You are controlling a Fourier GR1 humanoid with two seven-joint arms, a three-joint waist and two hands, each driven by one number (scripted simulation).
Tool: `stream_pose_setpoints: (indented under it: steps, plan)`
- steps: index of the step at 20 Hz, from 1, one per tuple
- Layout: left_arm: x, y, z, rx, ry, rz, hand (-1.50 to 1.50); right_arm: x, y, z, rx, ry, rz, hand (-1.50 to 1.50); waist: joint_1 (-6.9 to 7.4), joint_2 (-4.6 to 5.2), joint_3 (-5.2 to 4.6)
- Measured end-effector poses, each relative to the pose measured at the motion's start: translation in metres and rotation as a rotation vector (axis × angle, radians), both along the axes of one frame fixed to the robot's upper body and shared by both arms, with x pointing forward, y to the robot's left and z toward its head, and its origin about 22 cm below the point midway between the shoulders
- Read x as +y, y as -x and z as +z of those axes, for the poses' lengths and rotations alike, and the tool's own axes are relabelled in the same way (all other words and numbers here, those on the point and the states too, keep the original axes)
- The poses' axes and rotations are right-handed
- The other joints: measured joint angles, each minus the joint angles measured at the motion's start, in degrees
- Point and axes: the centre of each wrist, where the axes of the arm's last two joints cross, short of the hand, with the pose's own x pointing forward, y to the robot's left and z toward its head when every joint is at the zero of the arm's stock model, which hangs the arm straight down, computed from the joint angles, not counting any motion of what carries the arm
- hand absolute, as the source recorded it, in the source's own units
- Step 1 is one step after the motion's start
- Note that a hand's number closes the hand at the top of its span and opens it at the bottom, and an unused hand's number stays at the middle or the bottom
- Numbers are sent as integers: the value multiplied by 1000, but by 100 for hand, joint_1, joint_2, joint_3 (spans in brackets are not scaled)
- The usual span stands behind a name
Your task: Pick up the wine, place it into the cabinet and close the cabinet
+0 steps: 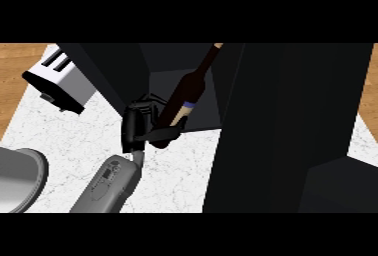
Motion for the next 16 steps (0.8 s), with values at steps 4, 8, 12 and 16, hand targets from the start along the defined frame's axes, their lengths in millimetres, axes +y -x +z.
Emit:
stream_pose_setpoints:
  steps: [4, 8, 12, 16]
  plan:
    - [1, 1, 1, 0, -8, 38, 150, 0, 1, -1, 4, -2, 11, -150, -71, 20, 0]
    - [2, 2, 2, -3, -22, 72, 150, 1, 1, -2, -4, -1, 24, -150, -133, 47, -4]
    - [1, -30, 19, 14, -67, 35, -150, 0, 1, -2, -12, 2, 31, -150, -275, 176, -48]
    - [3, -63, 32, 30, -127, 17, -150, 0, 2, -3, -16, 1, 38, -150, -352, 245, -77]
